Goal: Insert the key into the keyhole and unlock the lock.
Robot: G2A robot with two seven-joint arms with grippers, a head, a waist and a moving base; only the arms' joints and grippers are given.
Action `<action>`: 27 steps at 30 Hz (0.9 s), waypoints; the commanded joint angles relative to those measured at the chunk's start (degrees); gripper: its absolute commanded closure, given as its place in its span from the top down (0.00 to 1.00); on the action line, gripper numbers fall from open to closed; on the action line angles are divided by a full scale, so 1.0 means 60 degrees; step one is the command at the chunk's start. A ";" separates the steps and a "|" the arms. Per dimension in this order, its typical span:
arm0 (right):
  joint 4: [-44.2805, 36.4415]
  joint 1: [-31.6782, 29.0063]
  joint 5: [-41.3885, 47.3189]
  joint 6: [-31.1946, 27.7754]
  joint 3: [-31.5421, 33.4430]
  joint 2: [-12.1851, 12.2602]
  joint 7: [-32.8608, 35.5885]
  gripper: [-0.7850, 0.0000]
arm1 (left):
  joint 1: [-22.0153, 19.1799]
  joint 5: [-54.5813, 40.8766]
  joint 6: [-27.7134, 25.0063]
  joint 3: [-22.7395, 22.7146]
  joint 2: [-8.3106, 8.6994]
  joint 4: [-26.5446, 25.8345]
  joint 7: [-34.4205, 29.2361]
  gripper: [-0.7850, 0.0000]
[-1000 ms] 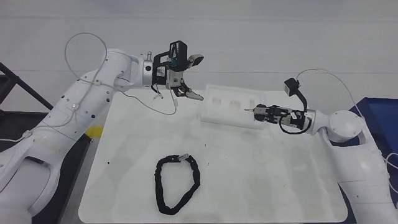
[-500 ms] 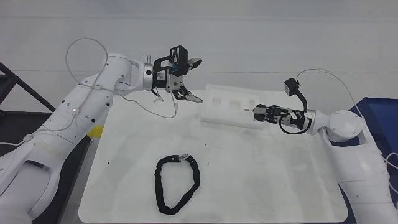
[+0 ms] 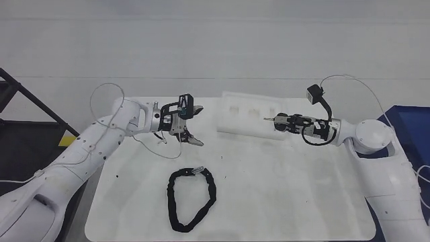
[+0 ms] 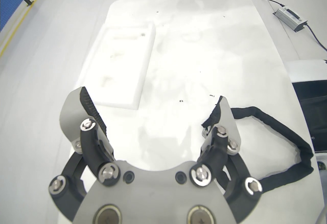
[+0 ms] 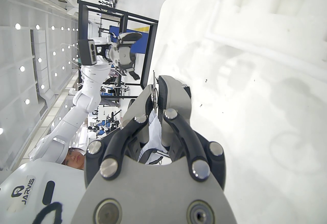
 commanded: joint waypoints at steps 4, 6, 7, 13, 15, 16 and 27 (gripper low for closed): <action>0.0000 0.0000 0.0000 0.0000 0.0000 0.0000 0.0000 0.00 | 0.0004 0.0120 0.0000 0.0899 -0.0099 0.0303 -0.0083 1.00; 0.0000 0.0000 0.0000 0.0000 0.0000 0.0000 0.0000 0.00 | -0.0037 0.0216 0.0000 0.1278 -0.0119 0.0469 0.0046 1.00; 0.0000 0.0000 0.0000 0.0000 0.0000 0.0000 0.0000 0.00 | -0.0062 0.0257 0.0000 0.1486 -0.0131 0.0555 0.0089 1.00; 0.0000 0.0000 0.0000 0.0000 0.0000 0.0000 0.0000 0.00 | -0.0434 0.0070 0.0000 0.2670 -0.0258 0.1190 -0.0010 1.00; 0.0000 0.0000 0.0000 0.0000 0.0000 0.0000 0.0000 0.00 | -0.0566 -0.0013 0.0000 0.3054 -0.0315 0.1286 0.0024 1.00; 0.0000 0.0000 0.0000 0.0000 0.0000 0.0000 0.0000 0.00 | -0.0617 -0.0081 0.0000 0.3258 -0.0339 0.1309 0.0105 1.00; 0.0000 0.0000 0.0000 0.0000 0.0000 0.0000 0.0000 0.00 | -0.0615 -0.0077 0.0000 0.3354 -0.0364 0.1285 0.0155 1.00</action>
